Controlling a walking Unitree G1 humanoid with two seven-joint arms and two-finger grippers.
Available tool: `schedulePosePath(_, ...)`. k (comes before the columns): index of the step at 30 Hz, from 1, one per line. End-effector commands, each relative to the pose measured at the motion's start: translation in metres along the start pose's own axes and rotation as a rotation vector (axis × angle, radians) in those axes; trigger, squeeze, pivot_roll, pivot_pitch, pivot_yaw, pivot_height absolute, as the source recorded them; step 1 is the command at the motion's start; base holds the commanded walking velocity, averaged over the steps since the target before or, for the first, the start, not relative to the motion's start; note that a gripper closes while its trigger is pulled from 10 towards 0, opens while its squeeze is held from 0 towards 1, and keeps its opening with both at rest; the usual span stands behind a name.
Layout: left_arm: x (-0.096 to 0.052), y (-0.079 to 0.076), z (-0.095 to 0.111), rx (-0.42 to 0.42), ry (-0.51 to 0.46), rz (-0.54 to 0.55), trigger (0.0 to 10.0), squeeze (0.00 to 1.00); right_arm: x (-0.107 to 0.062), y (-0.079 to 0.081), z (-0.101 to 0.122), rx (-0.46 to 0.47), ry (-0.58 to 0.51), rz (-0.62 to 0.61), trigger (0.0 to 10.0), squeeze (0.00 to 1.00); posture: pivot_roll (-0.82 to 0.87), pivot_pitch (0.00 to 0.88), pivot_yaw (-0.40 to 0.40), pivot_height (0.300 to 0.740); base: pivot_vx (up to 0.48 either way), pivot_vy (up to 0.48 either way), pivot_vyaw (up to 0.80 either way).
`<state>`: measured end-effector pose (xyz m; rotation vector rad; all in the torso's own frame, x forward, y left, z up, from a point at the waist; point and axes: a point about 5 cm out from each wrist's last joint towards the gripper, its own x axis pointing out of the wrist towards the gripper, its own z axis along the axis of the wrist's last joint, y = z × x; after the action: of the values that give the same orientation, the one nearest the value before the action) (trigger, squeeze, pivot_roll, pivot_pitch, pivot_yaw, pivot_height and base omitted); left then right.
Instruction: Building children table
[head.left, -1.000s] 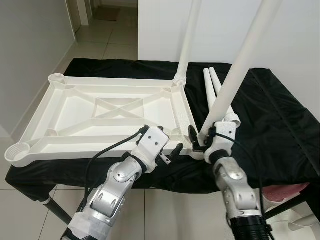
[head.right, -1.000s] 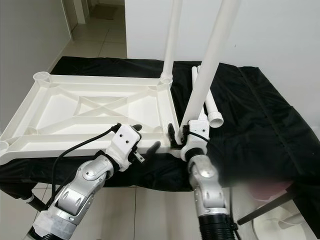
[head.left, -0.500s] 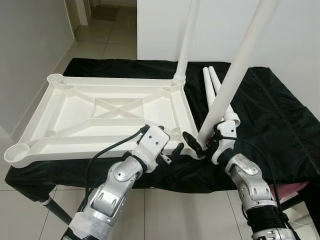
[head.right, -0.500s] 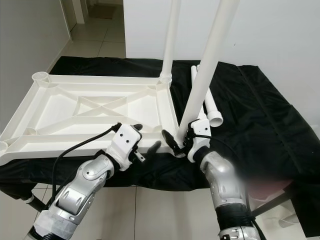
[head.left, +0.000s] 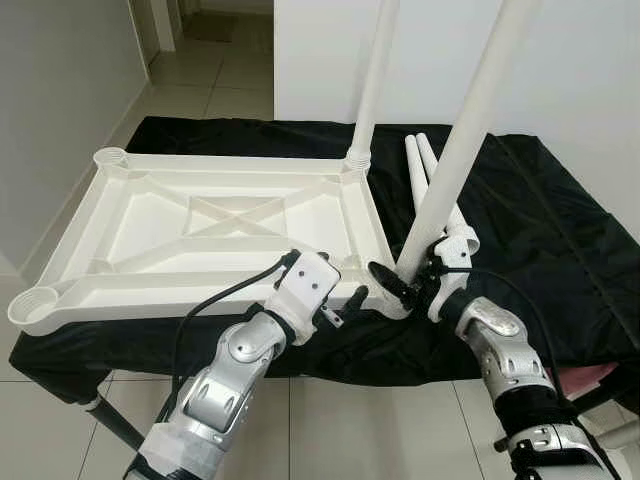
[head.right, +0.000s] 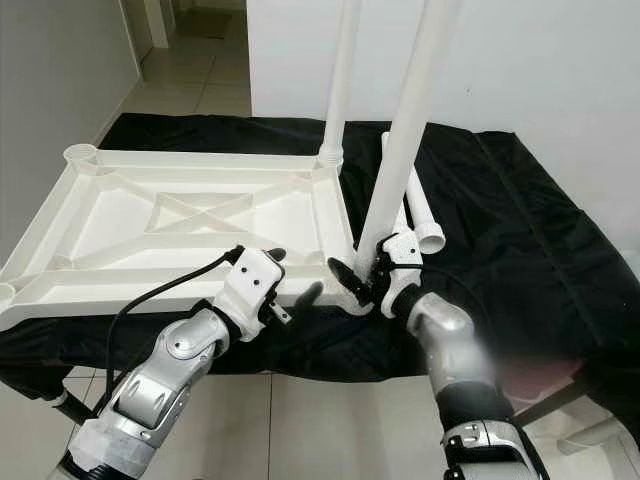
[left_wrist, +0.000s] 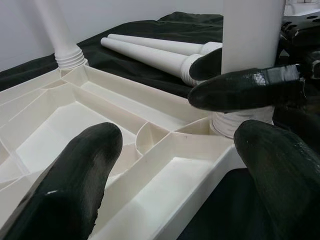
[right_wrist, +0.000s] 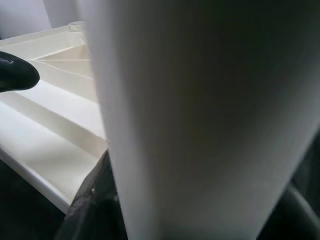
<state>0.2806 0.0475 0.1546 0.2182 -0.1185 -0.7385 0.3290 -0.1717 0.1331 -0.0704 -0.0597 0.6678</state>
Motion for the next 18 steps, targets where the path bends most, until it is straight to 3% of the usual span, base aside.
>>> schedulePosePath(1, 0.0000, -0.0004, -0.0009, 0.000, 0.008, -0.010, 10.0, 0.00, 0.0003, 0.0038, -0.0088, 0.021, 0.034, 0.033, 0.0, 0.00, 0.02, 0.027, -0.045, 0.740, 0.000, 0.000, 0.00)
schedulePosePath(2, 0.0000, -0.0004, -0.0009, 0.000, 0.008, -0.010, 10.0, 0.00, 0.0003, 0.0038, -0.0088, 0.021, 0.034, 0.033, 0.0, 0.00, 0.02, 0.027, -0.045, 0.740, 0.000, 0.000, 0.00)
schedulePosePath(3, -0.0001, -0.0003, -0.0010, 0.001, 0.008, -0.009, 10.0, 0.00, -0.0002, 0.0033, -0.0107, 0.021, 0.039, 0.019, 10.0, 0.00, 0.02, 0.025, -0.043, 0.740, 0.000, 0.000, 0.00)
schedulePosePath(11, -0.0003, 0.0002, -0.0009, 0.004, 0.008, -0.011, 10.0, 0.00, -0.0006, 0.0025, -0.0125, 0.038, 0.030, -0.021, 10.0, 0.00, 0.02, 0.023, -0.040, 0.740, 0.000, 0.000, 0.00)
schedulePosePath(15, -0.0003, 0.0004, -0.0010, 0.006, 0.008, -0.015, 10.0, 0.00, 0.0005, 0.0012, -0.0177, 0.006, 0.096, -0.197, 10.0, 0.00, 0.01, 0.023, -0.037, 0.740, 0.000, 0.000, 0.00)
schedulePosePath(18, -0.0002, 0.0000, -0.0011, 0.006, 0.008, -0.015, 10.0, 0.00, 0.0010, 0.0026, -0.0164, 0.018, 0.087, -0.220, 10.0, 0.00, 0.01, 0.025, -0.037, 0.740, 0.000, 0.000, 0.00)
